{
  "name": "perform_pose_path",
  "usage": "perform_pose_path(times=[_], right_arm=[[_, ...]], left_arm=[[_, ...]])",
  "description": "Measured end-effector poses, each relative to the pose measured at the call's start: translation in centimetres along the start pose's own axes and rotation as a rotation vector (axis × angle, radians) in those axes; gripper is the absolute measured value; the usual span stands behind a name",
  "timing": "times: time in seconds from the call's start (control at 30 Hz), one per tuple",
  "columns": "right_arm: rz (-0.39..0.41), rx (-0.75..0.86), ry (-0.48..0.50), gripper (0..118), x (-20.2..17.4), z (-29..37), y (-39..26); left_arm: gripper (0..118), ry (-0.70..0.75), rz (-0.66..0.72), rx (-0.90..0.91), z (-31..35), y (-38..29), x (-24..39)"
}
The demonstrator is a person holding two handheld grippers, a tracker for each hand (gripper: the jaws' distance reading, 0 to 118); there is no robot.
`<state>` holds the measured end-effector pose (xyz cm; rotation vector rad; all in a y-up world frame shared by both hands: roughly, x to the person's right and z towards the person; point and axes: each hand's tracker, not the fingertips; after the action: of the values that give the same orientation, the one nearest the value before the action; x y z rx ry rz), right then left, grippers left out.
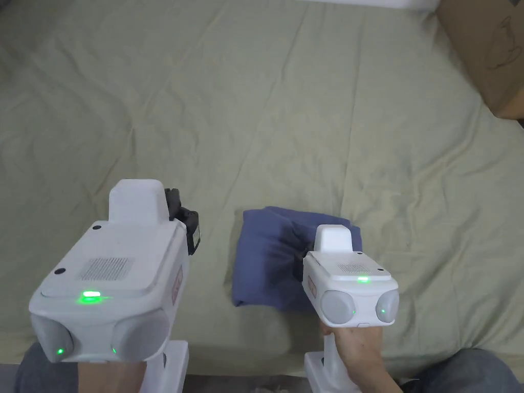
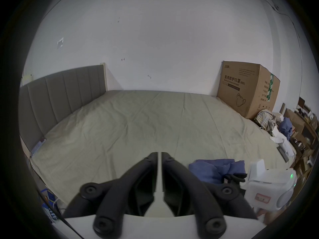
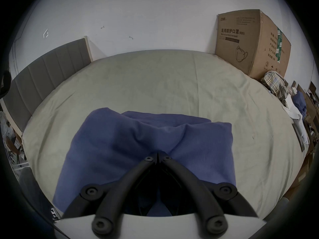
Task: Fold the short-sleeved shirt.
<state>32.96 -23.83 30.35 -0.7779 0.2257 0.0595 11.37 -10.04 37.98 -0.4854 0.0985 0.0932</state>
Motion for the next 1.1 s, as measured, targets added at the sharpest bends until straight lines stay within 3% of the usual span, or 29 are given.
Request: perform_pose_path(times=[0.07, 0.1, 0.17, 0.2, 0.23, 0.47, 0.6, 0.7, 0.93, 0.97, 1.0, 1.1], right_arm=[[0.010, 0.000, -0.009, 0, -0.1, -0.1, 0.1], [0.012, -0.001, -0.010, 0, -0.1, -0.1, 0.1], [0.012, -0.001, -0.006, 0, 0.0, 0.0, 0.2], [0.009, -0.001, -0.002, 0, 0.2, 0.1, 0.2], [0.008, -0.002, 0.003, 0, 0.3, 0.1, 0.2], [-0.017, -0.006, 0.023, 0, 0.8, 0.3, 0.3], [-0.046, -0.011, 0.030, 0, 1.0, 0.5, 0.4], [-0.063, -0.013, 0.039, 0, 1.3, 0.5, 0.4], [-0.112, -0.021, 0.066, 0, 2.0, 0.6, 0.6], [-0.142, -0.023, 0.080, 0, 2.3, 0.9, 0.9], [-0.173, -0.016, 0.093, 0, 2.7, 1.4, 1.2], [-0.179, 0.076, 0.077, 0, 3.7, 4.2, 2.9]], left_arm=[[33, -0.040, 0.059, -0.027, -0.8, 0.7, -0.4], [63, -0.058, 0.073, -0.047, -1.3, 1.1, -0.6], [100, -0.117, 0.109, -0.088, -2.7, 2.1, -1.1], [115, -0.165, 0.145, -0.100, -3.4, 2.4, -1.5], [118, -0.230, 0.175, -0.138, -4.4, 2.7, -2.0], [118, -0.649, 0.345, -0.589, -13.5, 0.4, -4.2], [118, -0.720, 0.415, -0.790, -17.4, -3.5, -4.3], [115, -0.788, 0.407, -0.839, -18.6, -5.4, -3.8], [109, -0.959, 0.599, -0.842, -20.4, -6.8, -2.8], [105, -0.967, 0.611, -0.841, -20.7, -6.9, -2.6], [94, -0.959, 0.605, -0.844, -21.0, -7.0, -2.4], [44, -0.870, 0.490, -0.884, -21.5, -7.1, -1.5]])
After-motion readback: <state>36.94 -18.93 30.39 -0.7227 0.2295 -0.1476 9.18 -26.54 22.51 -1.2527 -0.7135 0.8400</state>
